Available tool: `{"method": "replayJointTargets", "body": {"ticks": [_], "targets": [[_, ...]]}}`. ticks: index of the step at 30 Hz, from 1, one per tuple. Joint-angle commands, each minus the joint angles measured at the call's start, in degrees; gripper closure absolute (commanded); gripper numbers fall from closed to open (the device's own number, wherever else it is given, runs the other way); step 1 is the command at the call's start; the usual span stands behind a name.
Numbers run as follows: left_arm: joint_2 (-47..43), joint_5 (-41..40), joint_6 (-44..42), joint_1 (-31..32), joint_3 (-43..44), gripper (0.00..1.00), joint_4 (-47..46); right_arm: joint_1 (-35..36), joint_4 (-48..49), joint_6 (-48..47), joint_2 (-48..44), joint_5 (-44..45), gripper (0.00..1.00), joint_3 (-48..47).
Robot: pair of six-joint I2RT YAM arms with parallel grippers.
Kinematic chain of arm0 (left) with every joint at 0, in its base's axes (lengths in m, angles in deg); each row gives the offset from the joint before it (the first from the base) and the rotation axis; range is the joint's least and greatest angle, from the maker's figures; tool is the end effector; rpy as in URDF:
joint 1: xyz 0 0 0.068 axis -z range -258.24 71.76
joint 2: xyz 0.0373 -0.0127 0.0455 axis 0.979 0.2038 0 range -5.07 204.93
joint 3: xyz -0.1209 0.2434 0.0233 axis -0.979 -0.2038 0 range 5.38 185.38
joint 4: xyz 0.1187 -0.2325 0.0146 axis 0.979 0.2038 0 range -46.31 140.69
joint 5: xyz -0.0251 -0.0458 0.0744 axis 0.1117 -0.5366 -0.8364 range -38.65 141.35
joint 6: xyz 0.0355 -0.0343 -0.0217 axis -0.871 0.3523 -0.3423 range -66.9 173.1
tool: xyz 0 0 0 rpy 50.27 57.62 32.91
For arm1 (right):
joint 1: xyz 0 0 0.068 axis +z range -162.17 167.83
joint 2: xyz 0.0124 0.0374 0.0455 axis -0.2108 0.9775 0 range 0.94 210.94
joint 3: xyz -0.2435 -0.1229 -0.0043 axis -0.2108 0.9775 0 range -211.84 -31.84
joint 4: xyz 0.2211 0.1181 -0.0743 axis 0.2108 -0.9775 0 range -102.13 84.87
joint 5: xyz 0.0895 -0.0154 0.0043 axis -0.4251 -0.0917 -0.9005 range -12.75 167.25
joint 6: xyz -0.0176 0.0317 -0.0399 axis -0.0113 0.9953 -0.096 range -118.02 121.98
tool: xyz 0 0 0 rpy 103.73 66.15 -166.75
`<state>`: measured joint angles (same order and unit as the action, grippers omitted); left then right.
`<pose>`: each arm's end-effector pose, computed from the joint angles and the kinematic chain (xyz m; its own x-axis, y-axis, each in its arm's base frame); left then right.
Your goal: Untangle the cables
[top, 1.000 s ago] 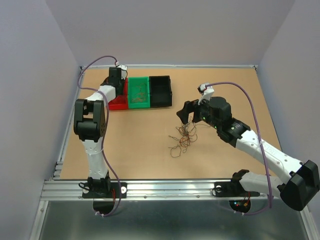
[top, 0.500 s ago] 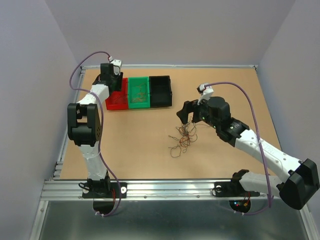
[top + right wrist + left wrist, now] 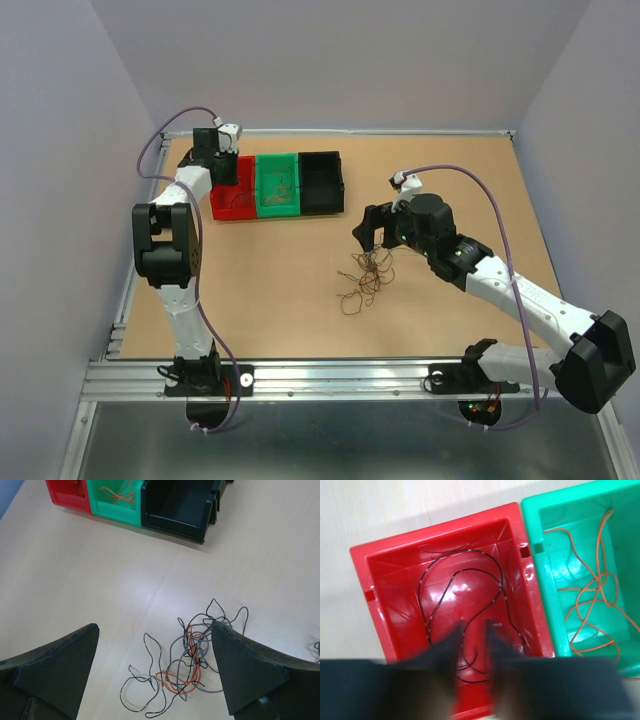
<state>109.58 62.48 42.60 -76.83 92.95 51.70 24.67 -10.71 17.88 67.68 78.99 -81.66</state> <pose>0.4643 -0.0182 0.2327 -0.5319 0.1919 -0.8247 0.2838 0.9581 0.0399 0.2158 0.1603 0.3002 -0.4526 0.0030 -0.8917 -0.4709 0.8484 0.2419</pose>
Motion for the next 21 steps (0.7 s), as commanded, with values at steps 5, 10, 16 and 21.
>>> {"method": "replayJointTargets", "body": {"ticks": [5, 10, 16, 21], "targets": [[1.09, -1.29, 0.31, -0.97, 1.99, 1.00, -0.45, 0.43, 1.10, 0.18, -0.29, 0.55, 0.02, -3.00], [6.10, -2.96, 1.62, -0.36, 5.15, 1.00, 0.42, 0.51, 1.19, 0.27, 0.06, 0.37, 0.02, -3.09], [15.85, -6.57, 2.94, 0.70, 11.47, 1.00, 5.16, 0.51, 1.10, 0.18, 0.06, 0.28, 0.02, -3.09], [14.37, -6.83, 3.56, 0.70, 8.93, 1.00, 2.18, 0.51, 1.01, 0.18, -0.03, 0.02, 0.02, -3.09]]}}
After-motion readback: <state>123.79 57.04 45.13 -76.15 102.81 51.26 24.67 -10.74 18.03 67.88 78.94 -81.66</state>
